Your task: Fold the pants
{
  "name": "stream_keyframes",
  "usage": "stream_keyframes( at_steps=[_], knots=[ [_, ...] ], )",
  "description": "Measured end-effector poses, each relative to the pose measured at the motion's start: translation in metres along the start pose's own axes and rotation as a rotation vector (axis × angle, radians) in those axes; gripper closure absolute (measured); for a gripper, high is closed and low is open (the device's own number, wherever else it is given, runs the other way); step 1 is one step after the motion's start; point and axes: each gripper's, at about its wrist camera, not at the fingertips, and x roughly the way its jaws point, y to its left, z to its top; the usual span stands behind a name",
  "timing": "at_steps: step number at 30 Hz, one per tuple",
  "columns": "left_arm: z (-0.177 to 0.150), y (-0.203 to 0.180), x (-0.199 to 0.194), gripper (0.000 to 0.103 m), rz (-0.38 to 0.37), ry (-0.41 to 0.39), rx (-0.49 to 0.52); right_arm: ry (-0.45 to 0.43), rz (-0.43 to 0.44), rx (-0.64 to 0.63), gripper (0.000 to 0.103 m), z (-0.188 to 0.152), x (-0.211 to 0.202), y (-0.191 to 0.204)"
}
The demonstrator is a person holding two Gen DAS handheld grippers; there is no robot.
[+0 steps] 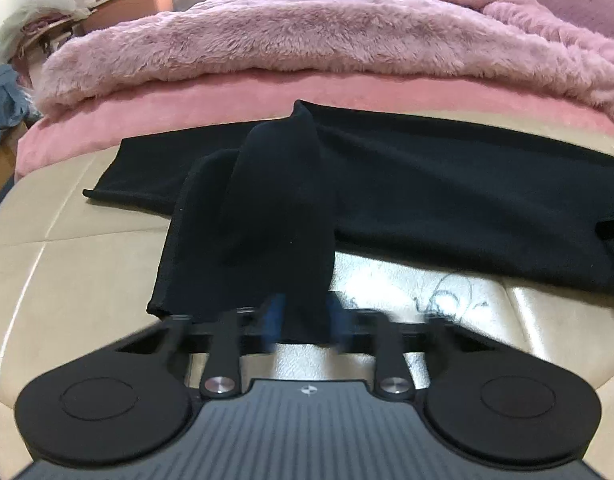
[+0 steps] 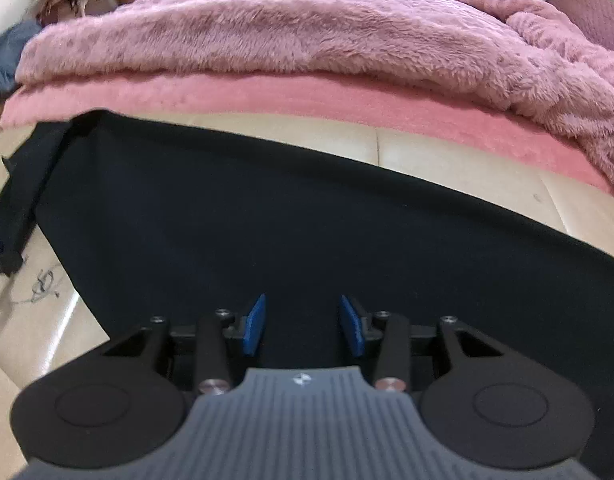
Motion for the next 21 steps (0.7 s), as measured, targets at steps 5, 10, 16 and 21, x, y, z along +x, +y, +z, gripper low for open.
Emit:
stream_keyframes(
  at_steps=[5,10,16,21],
  knots=[
    [0.011,0.021,-0.012,0.101,-0.026,-0.066,-0.068,0.039,-0.002,-0.017,0.064,0.004,0.0,-0.002],
    [0.04,0.059,-0.031,0.102,-0.046,-0.121,-0.123,0.058,0.002,-0.027,0.063,0.005,0.001,-0.003],
    [0.098,0.115,-0.029,0.102,-0.023,-0.149,-0.135,0.064,0.011,-0.024,0.062,0.009,0.004,-0.003],
    [0.146,0.151,0.003,0.102,0.032,-0.101,-0.105,0.068,0.023,-0.023,0.062,0.01,0.006,-0.005]
  ],
)
